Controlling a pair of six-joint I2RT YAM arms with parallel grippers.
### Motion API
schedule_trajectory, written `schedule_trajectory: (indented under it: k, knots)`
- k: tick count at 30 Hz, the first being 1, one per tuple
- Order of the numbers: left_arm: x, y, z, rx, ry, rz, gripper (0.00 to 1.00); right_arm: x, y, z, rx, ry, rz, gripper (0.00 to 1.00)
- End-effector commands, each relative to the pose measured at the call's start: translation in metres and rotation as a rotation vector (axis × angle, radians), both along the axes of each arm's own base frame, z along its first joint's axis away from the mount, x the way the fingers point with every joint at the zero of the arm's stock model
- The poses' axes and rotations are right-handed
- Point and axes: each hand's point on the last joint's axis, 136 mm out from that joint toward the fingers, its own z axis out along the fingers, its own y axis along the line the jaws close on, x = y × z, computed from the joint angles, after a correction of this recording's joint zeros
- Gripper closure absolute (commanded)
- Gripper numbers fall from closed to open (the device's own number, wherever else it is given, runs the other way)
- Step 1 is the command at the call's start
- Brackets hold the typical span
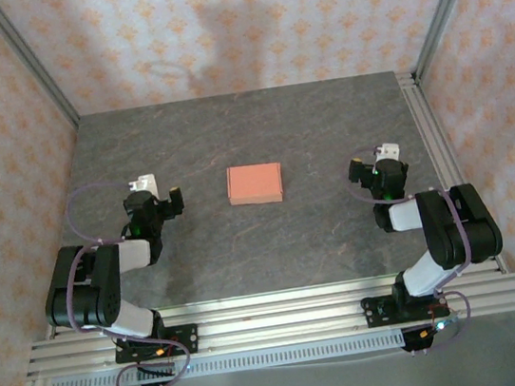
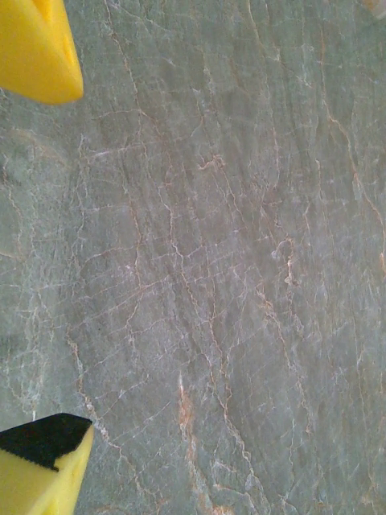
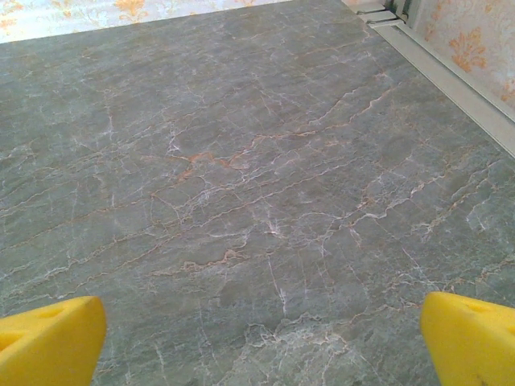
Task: Fold the paper box
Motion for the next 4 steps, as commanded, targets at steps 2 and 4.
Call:
schedule_trajectory:
  k: [2,4]
  knots:
    - [0.0085,0.0027,0.0176,0.028,-0.055,0.017,0.0,0.0089,-0.0003,0.0137,0.021,-0.055,-0.004,0.0]
    - [0.0086,0.0025,0.0178,0.028,-0.056,0.016,0.0,0.0085,-0.0004,0.0137,0.02,-0.055,-0.006,0.0]
